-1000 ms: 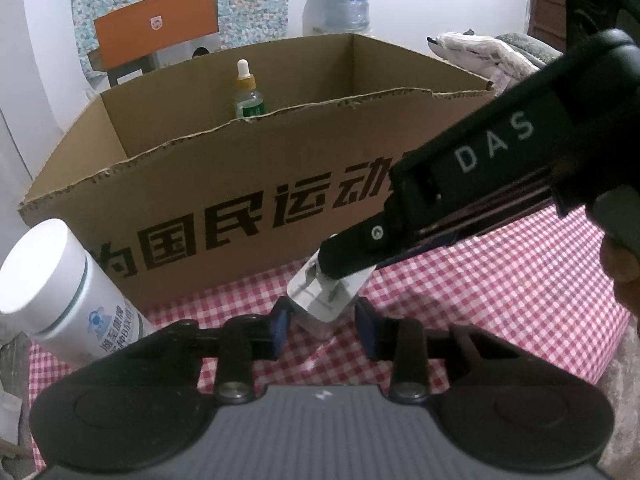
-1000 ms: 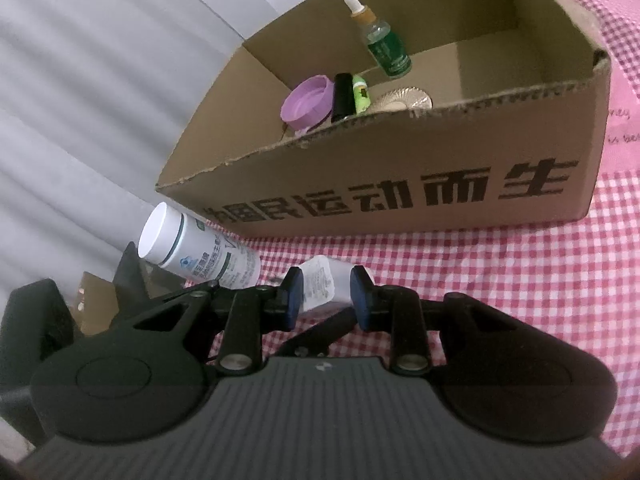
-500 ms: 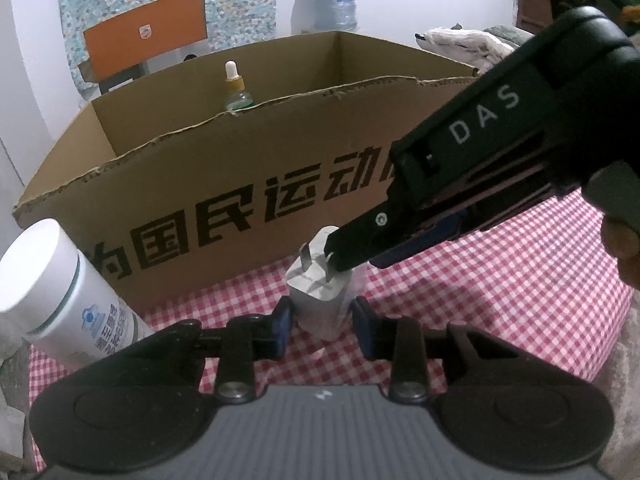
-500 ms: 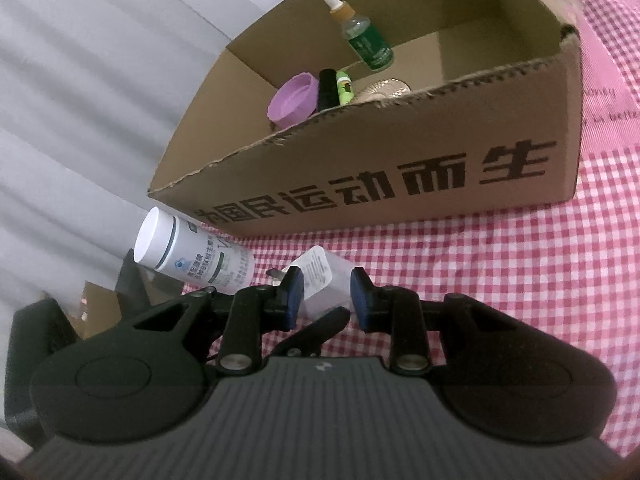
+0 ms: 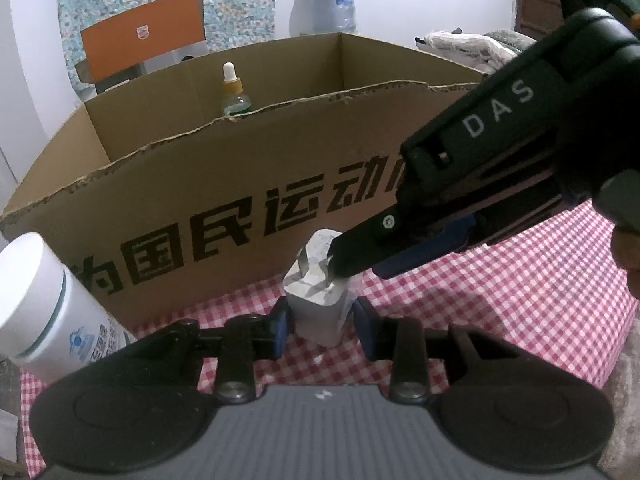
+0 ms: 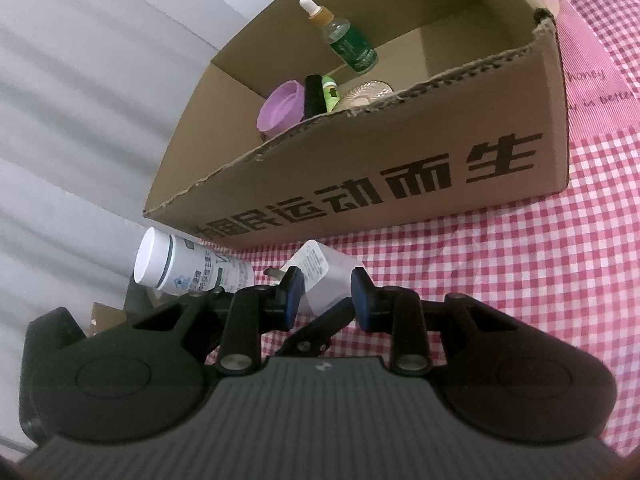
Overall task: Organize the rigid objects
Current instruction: 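Close the right gripper on the white phone charger, then lift the white charger with the right gripper and carry it over the box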
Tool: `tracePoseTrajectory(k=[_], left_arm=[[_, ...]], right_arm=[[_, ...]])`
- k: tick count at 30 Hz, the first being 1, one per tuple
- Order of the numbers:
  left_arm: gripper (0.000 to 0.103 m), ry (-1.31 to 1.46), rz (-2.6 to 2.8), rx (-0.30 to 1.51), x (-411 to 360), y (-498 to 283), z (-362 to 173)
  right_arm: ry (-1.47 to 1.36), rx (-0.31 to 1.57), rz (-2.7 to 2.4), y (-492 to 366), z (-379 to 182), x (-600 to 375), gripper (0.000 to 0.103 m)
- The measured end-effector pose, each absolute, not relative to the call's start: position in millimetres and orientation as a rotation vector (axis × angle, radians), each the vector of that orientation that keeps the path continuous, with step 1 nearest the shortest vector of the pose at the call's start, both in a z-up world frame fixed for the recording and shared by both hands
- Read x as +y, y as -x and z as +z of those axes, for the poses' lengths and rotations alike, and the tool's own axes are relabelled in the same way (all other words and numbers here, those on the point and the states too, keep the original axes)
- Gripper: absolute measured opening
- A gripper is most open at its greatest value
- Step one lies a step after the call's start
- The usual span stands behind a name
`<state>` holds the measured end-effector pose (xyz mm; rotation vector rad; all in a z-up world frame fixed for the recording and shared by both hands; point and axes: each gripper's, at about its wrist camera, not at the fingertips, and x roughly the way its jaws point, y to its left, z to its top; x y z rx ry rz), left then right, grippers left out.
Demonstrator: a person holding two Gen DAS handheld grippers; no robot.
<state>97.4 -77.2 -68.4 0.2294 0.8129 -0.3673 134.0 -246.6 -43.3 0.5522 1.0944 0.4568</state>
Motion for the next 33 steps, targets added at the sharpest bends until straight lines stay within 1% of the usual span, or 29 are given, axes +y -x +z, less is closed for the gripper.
tracePoseTrajectory(k=[8,10,12,24,33], left_arm=[[0.035,-0.213,-0.346,0.817,-79.0,-108.1,-70.6],[0.033,-0.197,-0.338,0.819,-77.7,-107.5,-70.3],[0.028,-0.191,-0.325,0.815,-75.9,-108.3,-69.1],[0.028,-0.182,-0.315,0.795,-72.1,-100.3,-61.0],[0.028,-0.175,-0.326,0.754,-68.6,-86.5,-35.7]], right_arm=[[-0.591,1.093,0.439,-140.3,-46.8,-248.3,0.029],[-0.596,1.088,0.437,-141.2,-47.2,-248.8,0.029],[-0.589,1.081,0.434,-141.1,-46.3,-247.1,0.029],[-0.57,1.068,0.443,-138.5,-37.3,-242.6,0.028],[-0.547,1.028,0.469,-131.2,-16.1,-240.6,0.028]])
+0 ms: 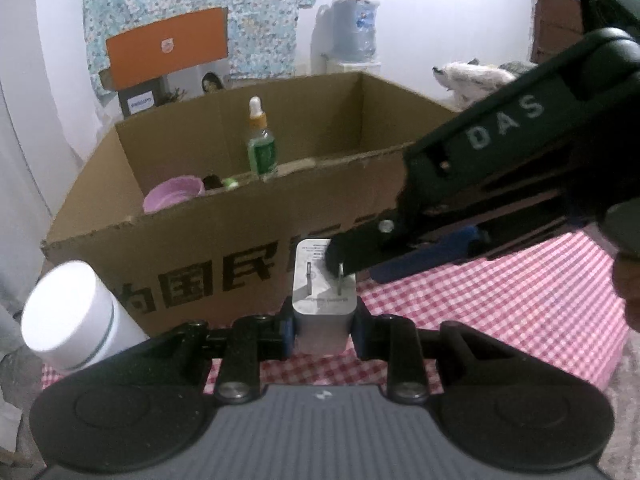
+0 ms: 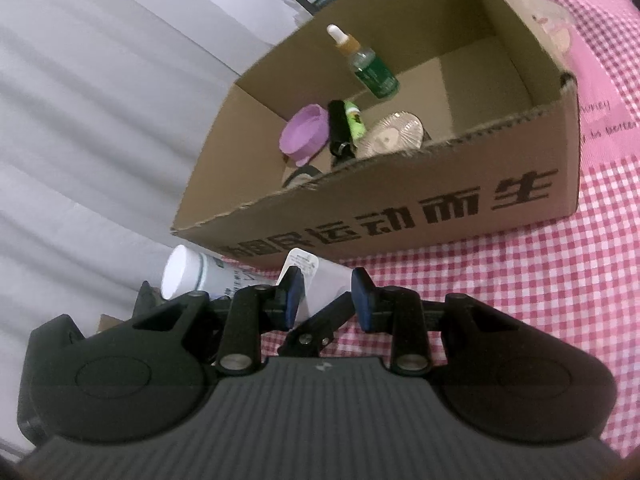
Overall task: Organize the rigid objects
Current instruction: 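Lift the white charger with the right gripper and carry it over the box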
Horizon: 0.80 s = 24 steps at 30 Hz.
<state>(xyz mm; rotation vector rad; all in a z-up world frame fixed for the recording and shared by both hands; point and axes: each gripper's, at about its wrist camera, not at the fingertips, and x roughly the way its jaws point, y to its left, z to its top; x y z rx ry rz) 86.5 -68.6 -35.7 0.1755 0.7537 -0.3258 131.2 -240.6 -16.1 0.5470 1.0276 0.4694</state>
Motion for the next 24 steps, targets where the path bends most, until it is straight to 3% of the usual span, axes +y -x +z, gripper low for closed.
tracePoseTrajectory(k=[15,24], left_arm=[[0.028,-0.148,-0.312,0.666,-71.1,-85.3,16.6],[0.028,-0.074,-0.319,0.671,-85.4,-151.4,52.9]], right_arm=[[-0.486,0.911,0.531,-124.3,41.4,-236.4,0.028],[-0.412,0.839,0.539,-165.2,92.0,-243.9,0.028]])
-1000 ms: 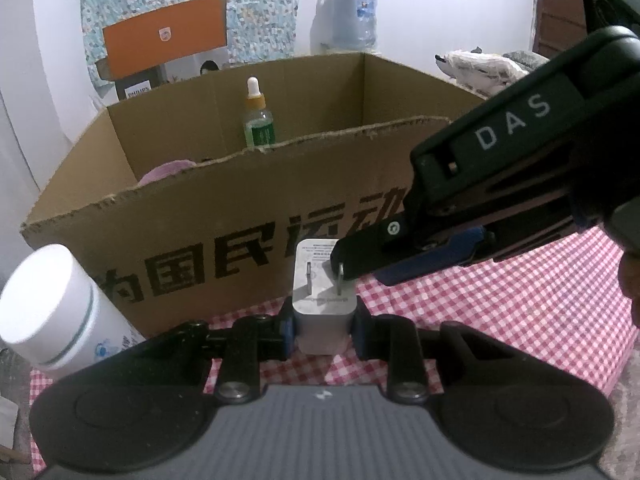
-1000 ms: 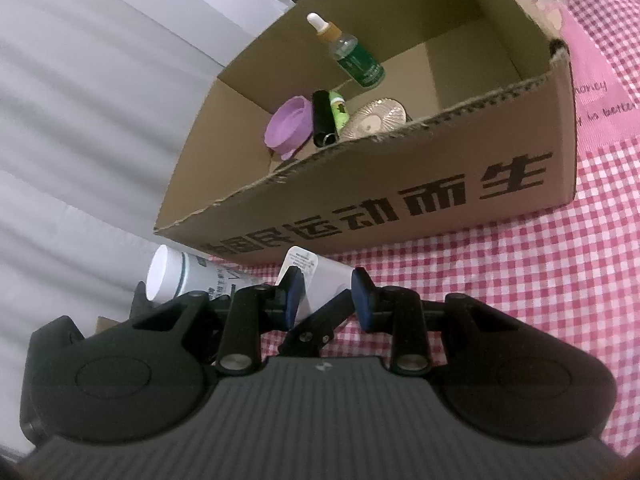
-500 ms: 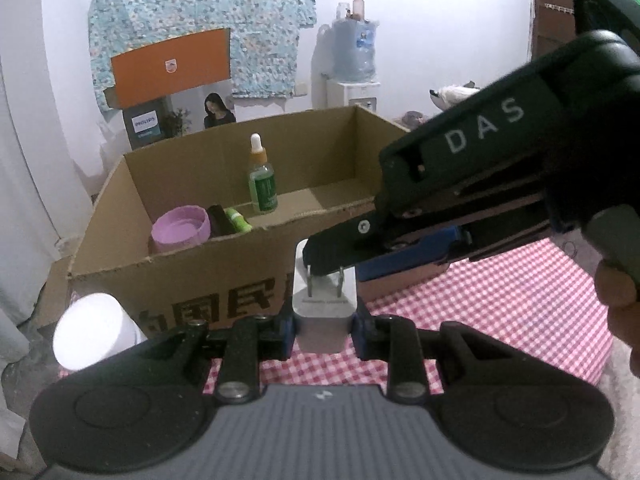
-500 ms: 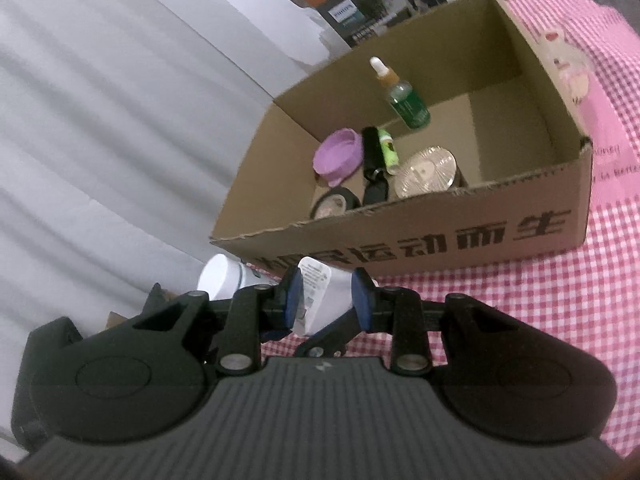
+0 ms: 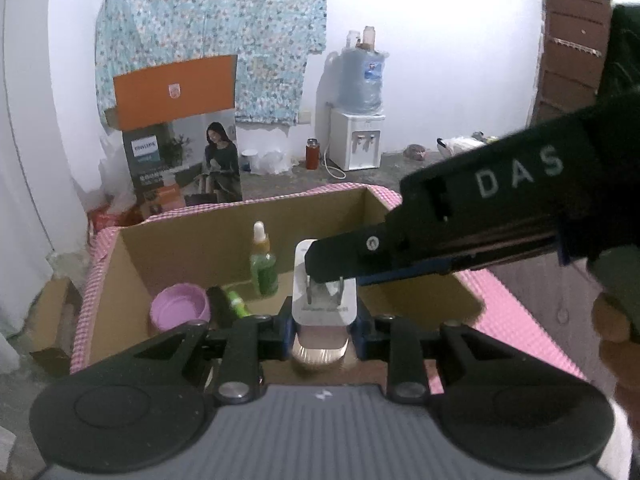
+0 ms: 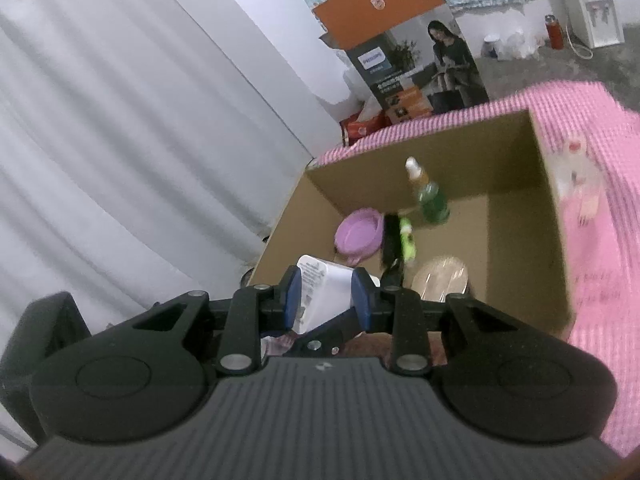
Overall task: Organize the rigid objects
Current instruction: 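Lift the white charger with the right gripper and carry it over the box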
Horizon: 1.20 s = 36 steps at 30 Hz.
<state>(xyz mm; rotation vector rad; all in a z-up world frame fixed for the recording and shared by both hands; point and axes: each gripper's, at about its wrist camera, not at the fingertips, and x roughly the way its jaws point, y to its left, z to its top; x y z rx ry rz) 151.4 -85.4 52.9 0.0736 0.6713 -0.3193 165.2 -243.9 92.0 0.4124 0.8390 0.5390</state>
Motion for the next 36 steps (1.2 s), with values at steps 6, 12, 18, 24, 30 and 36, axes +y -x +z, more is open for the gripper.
tracePoseTrajectory(k=[6,12,18,24,30,36], left_arm=[[0.028,-0.017,-0.303,0.775,-93.9,-221.0,41.7],[0.028,-0.025,-0.274,0.875,-103.7,-268.4,14.8],[0.028,-0.027,-0.257,0.955,-107.6,-293.0,-6.0],[0.029,-0.024,-0.238,1.038,-107.1,-308.1,-15.7],[0.032,-0.023,-0.236,1.071,-108.1,-315.4,-16.4],[0.036,-0.031,-0.232,1.052,-109.4,-312.3,-14.7]], right_arm=[[-0.399,0.893,0.508,-227.1,91.4,-253.7,0.028],[-0.388,0.978,0.48,-286.2,64.9,-258.6,0.028],[-0.354,1.049,0.46,-323.4,37.9,-256.3,0.028],[-0.303,1.085,0.46,-335.2,26.5,-246.6,0.028],[-0.253,1.114,0.463,-342.3,15.9,-237.2,0.029],[-0.241,1.119,0.455,-341.0,7.6,-234.9,0.029]])
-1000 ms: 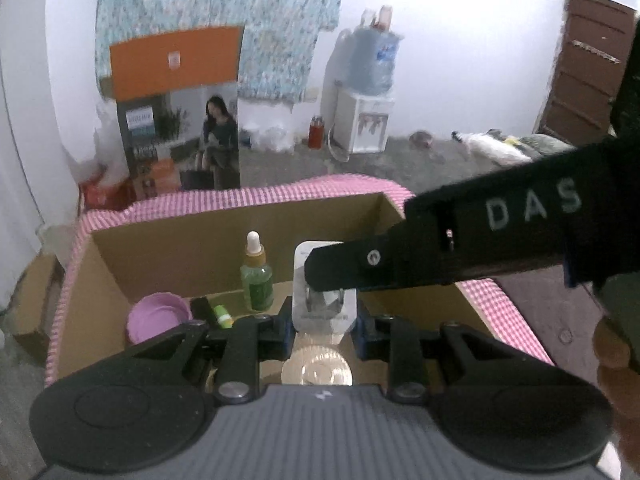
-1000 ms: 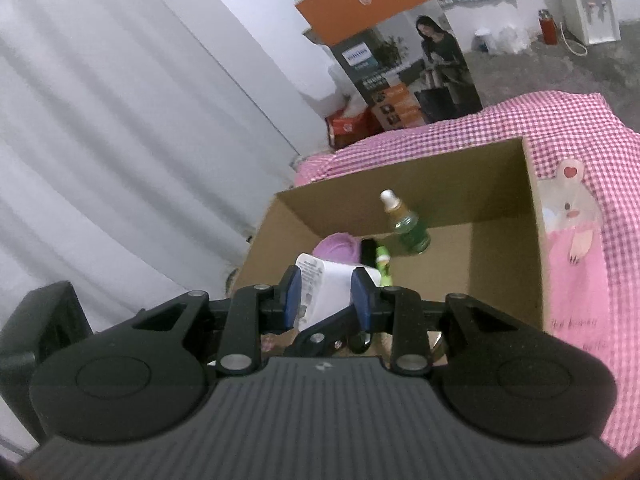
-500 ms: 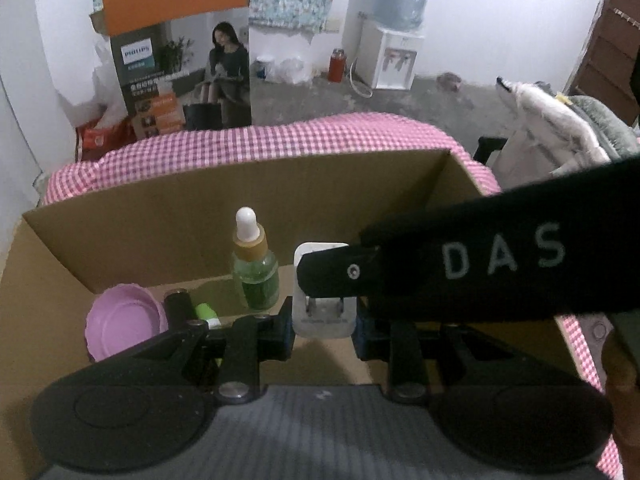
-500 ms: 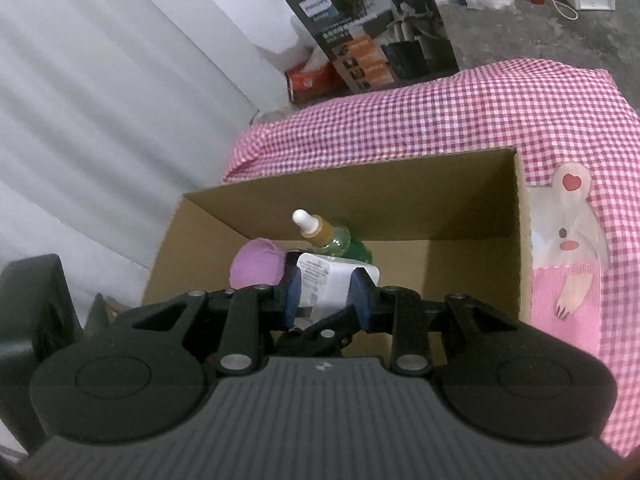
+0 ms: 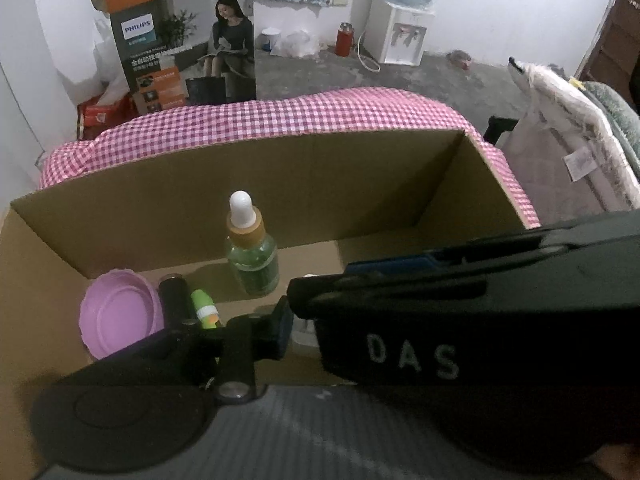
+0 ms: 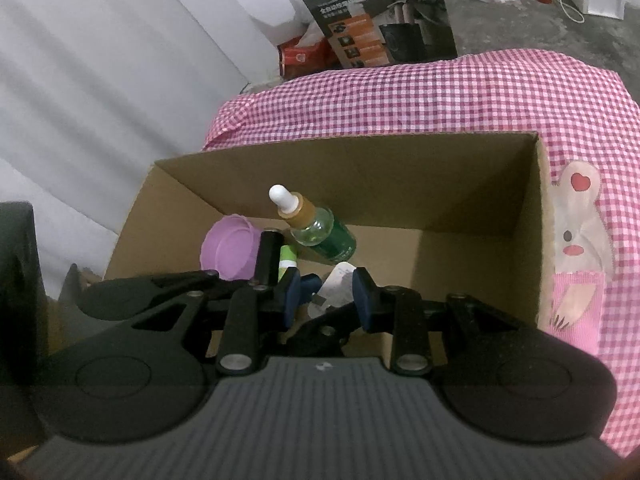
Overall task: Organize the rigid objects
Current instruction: 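Lift the white charger with the right gripper and carry it over the box, then lower the white charger into the box and open the right gripper, then move the open right gripper back to the white pill bottle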
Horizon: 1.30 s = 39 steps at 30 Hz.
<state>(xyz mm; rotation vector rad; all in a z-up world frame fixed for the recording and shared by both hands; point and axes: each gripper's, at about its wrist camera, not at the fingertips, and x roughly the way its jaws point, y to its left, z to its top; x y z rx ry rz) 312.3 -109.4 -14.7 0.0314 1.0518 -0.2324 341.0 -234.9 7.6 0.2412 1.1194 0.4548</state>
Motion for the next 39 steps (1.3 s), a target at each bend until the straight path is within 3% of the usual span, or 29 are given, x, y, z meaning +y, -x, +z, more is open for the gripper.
tracePoseTrajectory(k=[1,3,6,10,15,17,22,29,39], left_arm=[[0.039,-0.029,-0.236,1.04,-108.8,-310.2,-13.3],[0.057,-0.024,-0.241,1.005,-106.5,-303.8,-7.3],[0.068,-0.029,-0.243,0.95,-103.6,-291.4,6.8],[0.077,-0.024,-0.255,0.886,-96.5,-262.8,32.8],[0.089,-0.046,-0.274,0.786,-73.7,-206.7,69.7],[0.09,-0.057,-0.271,0.747,-62.0,-179.1,81.7],[0.093,-0.04,-0.244,0.673,-28.8,-116.5,100.4],[0.095,-0.039,-0.147,0.625,8.4,-63.9,86.1],[0.093,-0.103,-0.016,0.693,36.0,-71.5,14.6]], right_arm=[[-0.24,1.116,0.454,-340.3,8.1,-235.5,0.029],[-0.237,1.101,0.45,-337.8,12.4,-236.9,0.029],[-0.255,1.066,0.457,-331.7,23.7,-242.1,0.031],[-0.257,0.982,0.459,-307.7,50.3,-250.6,0.049],[-0.259,0.849,0.483,-257.1,88.7,-262.1,0.063],[-0.281,0.796,0.506,-232.0,102.5,-268.7,0.073],[-0.312,0.685,0.56,-169.6,122.5,-278.8,0.08],[-0.375,0.669,0.655,-111.0,107.7,-260.1,0.082],[-0.382,0.878,0.749,-117.8,48.8,-168.3,0.081]])
